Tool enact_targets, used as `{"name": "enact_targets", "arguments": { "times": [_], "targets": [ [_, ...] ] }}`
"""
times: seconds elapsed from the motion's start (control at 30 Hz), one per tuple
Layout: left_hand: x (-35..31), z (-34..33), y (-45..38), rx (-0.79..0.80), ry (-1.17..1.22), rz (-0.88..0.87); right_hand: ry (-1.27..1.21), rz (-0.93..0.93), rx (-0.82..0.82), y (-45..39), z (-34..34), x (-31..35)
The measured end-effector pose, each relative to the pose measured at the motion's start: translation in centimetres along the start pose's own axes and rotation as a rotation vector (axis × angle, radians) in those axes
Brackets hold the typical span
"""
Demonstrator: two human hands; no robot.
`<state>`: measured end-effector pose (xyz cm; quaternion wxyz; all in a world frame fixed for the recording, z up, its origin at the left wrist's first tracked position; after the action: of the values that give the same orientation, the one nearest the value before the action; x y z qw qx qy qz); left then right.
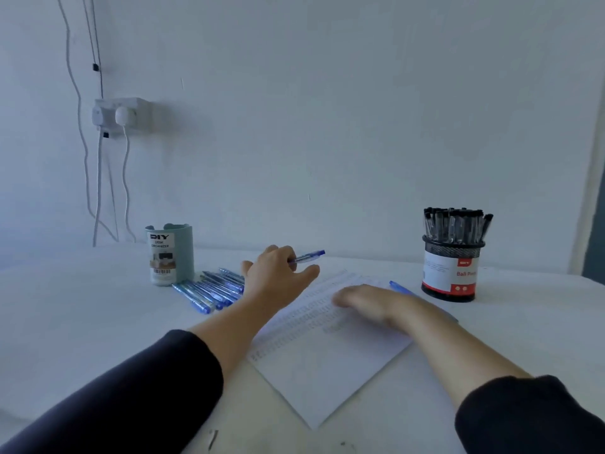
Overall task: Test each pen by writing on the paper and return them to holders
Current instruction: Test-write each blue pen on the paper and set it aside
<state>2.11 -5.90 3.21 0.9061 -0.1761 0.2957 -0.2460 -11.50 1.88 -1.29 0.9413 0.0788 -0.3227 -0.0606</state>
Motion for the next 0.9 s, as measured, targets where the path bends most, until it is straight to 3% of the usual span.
{"name": "enact_targets", "arguments": {
  "times": [0.13, 0.5, 0.7, 0.9],
  "targets": [
    [-0.6, 1.8, 0.7, -0.080, -0.036, -0.054, -0.026, 0.000, 0.026, -0.7, -0.3, -0.3],
    [-1.7, 1.9, 1.2, -0.090, -0.259, -0.194, 0.012, 0.015, 0.036, -1.2, -0.2, -0.8],
    [-2.0, 1.5, 1.2, -0.106, -0.217, -0.269, 0.012, 0.009, 0.075, -0.8, -0.2, -1.0],
    [-2.2, 2.3, 1.5, -0.126, 0.033, -0.311, 0.038, 0.034, 0.159, -0.1, -0.6, -0.9]
  ]
}}
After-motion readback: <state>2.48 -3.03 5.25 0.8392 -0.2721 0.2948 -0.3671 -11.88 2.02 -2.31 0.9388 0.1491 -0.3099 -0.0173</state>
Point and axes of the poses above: each hand's wrist, its own y-axis away from the middle knuckle, its own z-axis out of the back of the hand, x = y × z, the point moved 9 cm from there along -y, towards the middle knuckle, and after that the axes turned 9 degrees about x, right-handed, at the moved point
